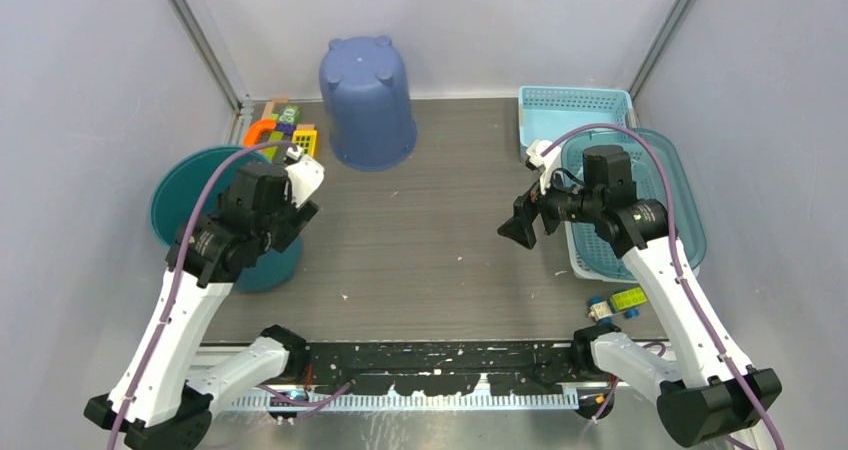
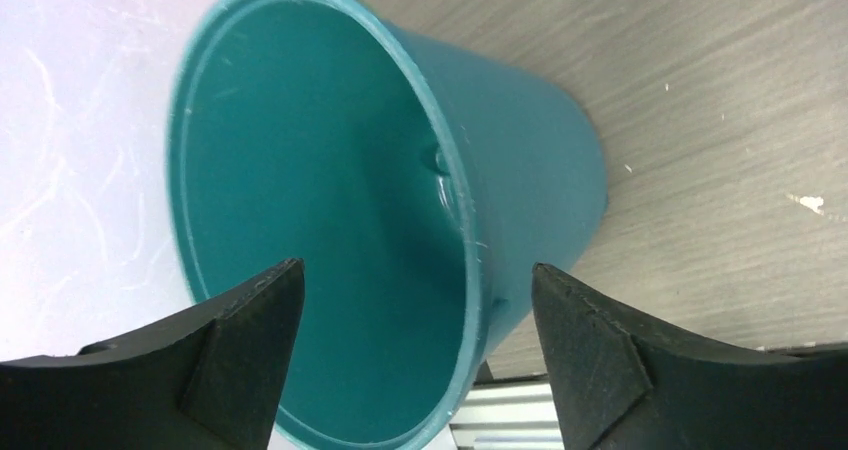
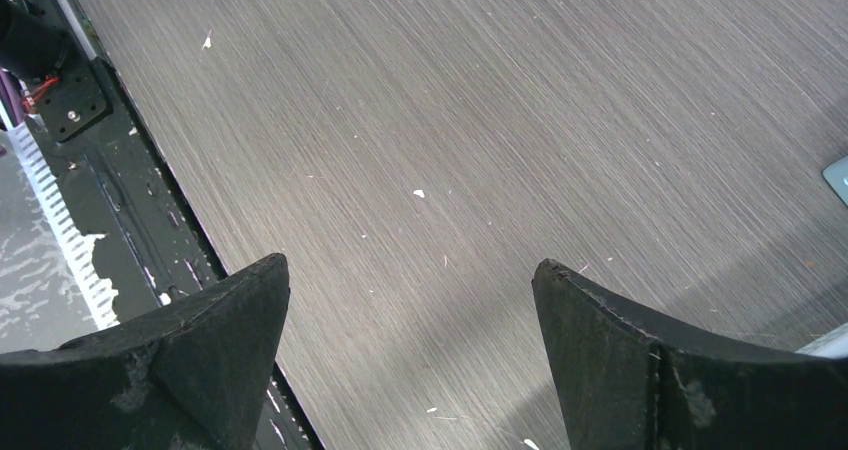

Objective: Turn the large container upside down
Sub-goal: Move the container to the center of the board, then turn the container upside down at the center of the board.

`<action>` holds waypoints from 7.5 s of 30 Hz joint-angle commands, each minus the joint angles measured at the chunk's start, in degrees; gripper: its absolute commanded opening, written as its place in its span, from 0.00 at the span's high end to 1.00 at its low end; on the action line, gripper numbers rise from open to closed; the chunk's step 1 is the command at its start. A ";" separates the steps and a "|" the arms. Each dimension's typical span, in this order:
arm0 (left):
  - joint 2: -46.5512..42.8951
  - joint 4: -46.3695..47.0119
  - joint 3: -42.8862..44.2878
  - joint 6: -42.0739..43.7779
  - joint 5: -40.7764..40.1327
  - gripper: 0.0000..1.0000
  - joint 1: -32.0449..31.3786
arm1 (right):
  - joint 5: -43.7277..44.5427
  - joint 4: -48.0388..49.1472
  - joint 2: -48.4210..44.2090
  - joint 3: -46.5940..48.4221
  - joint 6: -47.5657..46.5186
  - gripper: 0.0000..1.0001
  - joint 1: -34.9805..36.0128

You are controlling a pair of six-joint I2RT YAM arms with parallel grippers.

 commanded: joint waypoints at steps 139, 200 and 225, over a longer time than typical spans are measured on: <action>-0.56 33.75 -14.71 -15.20 48.92 0.00 23.37 | -8.65 32.71 26.83 20.85 50.48 0.99 21.65; 2.33 38.43 -19.15 -19.11 58.61 0.00 23.30 | 19.83 31.85 23.17 11.77 30.19 0.42 14.97; 1.86 38.99 -19.55 -19.38 59.28 0.00 23.38 | 34.28 28.47 20.97 6.57 16.30 0.80 22.99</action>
